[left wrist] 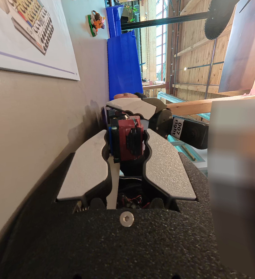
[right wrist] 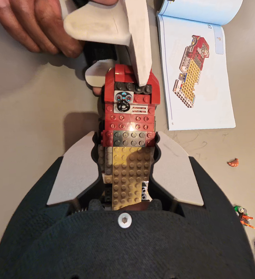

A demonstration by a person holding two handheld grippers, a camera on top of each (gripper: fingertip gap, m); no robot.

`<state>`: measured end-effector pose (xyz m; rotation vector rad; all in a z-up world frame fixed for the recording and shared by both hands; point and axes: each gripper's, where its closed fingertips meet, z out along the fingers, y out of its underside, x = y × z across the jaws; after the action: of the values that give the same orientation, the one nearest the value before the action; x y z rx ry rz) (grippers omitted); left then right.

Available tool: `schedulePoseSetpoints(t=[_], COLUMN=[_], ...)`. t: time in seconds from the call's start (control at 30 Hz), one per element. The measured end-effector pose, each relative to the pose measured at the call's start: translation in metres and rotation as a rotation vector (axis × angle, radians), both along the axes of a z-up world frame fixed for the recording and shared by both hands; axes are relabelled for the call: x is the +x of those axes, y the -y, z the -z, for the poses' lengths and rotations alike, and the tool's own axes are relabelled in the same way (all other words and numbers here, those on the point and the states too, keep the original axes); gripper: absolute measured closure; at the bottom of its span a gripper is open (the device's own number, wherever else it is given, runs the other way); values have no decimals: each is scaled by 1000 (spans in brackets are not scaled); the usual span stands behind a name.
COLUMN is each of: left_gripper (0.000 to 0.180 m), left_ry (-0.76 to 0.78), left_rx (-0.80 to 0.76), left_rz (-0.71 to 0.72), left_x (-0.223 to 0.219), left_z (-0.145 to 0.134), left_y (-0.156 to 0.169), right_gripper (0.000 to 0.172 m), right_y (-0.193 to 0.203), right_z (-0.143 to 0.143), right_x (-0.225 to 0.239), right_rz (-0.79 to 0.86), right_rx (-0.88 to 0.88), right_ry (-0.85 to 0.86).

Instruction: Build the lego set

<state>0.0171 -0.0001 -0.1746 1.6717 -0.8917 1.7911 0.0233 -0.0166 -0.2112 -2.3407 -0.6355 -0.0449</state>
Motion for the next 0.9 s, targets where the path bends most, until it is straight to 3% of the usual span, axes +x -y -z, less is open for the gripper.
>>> schedulePoseSetpoints(t=[0.9], left_gripper=[133], left_ry=[-9], left_rx=[-31], left_rz=[-40], left_x=[5], left_z=[-3], left_y=[1], right_gripper=[100], right_y=[-6], right_z=[-3], right_x=[-5], right_rz=[-30], right_rx=[29], right_ry=[83])
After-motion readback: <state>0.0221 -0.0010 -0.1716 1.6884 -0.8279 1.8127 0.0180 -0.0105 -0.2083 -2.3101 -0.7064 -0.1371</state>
